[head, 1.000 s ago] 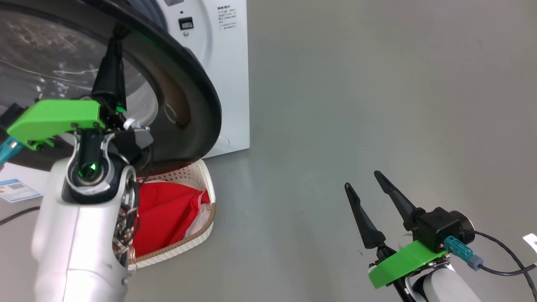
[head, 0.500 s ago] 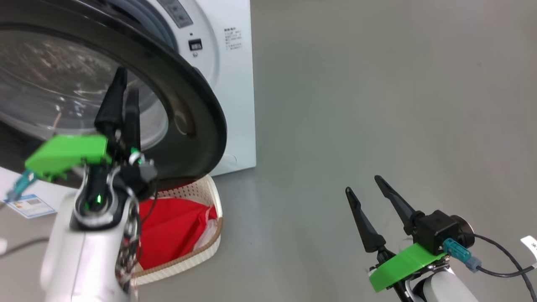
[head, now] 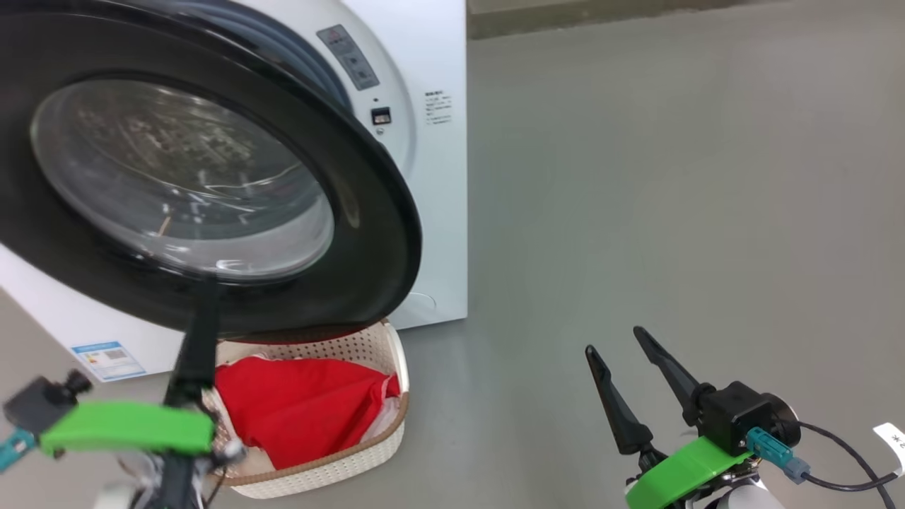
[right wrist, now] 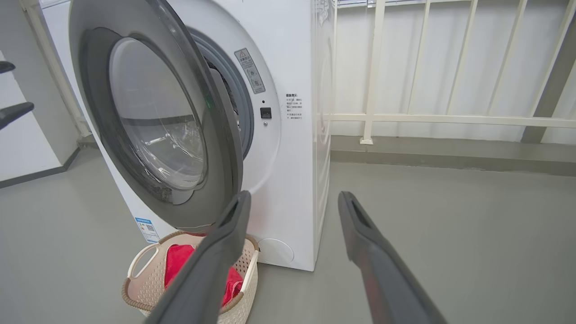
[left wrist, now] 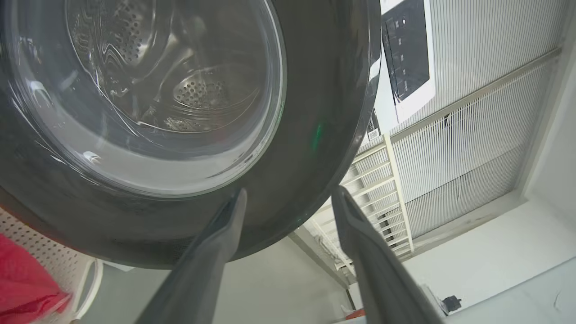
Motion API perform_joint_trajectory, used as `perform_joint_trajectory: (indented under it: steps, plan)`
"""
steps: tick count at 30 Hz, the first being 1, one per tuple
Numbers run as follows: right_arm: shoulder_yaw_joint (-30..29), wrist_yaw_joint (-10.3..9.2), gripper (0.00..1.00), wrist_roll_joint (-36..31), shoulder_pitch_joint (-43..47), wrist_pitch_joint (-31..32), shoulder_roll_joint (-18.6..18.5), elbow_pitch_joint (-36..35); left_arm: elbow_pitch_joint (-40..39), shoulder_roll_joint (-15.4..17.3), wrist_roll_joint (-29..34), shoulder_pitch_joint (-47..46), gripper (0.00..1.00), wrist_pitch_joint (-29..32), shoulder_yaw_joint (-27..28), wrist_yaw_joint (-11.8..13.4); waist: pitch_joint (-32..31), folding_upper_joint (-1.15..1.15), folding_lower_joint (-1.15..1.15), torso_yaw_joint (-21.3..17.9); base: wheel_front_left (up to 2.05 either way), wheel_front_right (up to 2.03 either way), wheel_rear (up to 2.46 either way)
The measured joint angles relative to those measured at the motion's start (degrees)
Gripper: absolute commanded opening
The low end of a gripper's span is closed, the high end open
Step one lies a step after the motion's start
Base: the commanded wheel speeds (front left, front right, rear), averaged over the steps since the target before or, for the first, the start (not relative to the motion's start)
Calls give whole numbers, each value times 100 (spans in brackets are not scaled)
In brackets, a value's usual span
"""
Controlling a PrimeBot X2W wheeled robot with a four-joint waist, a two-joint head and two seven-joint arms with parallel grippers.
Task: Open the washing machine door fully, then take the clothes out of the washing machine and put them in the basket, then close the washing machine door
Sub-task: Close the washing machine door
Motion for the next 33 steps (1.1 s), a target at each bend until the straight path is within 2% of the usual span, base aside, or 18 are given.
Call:
perform_joint_trajectory:
  steps: [4, 8, 13, 16, 17, 20, 25, 29, 33]
  plan:
    - [-9, 0, 100, 1, 53, 0, 1, -5, -293, 248, 984, 511, 100, -367, -359, 30, -92, 0, 0, 138, 0, 0, 0]
    - [-19, 0, 100, 1, 140, 0, 1, -7, -555, 491, 1936, 926, 100, -632, -516, 341, -180, 0, 0, 260, 0, 0, 0]
    - [-13, 0, 100, 11, 141, 0, 1, -14, -768, 619, 2893, 1466, 100, -762, -468, 757, -313, 0, 0, 320, 0, 0, 0]
    - [-11, 0, 100, 11, 149, 0, 1, -19, -854, 739, 3698, 1790, 100, -775, -369, 991, -380, 0, 0, 329, 0, 0, 0]
    - [-18, 0, 100, 11, 176, 0, 1, -30, -1002, 727, 4168, 1950, 100, -776, -233, 1027, -405, 0, 0, 333, 0, 0, 0]
    - [-26, 0, 100, 11, 237, 0, 1, -36, -1179, 636, 4899, 2124, 100, -776, -36, 1040, -429, 0, 0, 351, 0, 0, 0]
    - [-30, 0, 100, 11, 240, 0, 1, -54, -1260, 419, 5885, 2419, 100, -776, 137, 1076, -472, 0, 0, 375, 0, 0, 0]
    - [-22, 0, 100, 11, 253, 0, 1, -65, -1228, 253, 6238, 2576, 100, -776, 214, 1055, -488, 0, 0, 374, 0, 0, 0]
    - [-18, 0, 100, 11, 290, 0, 1, -75, -1180, 43, 6504, 2683, 100, -776, 358, 927, -498, 0, 0, 359, 0, 0, 0]
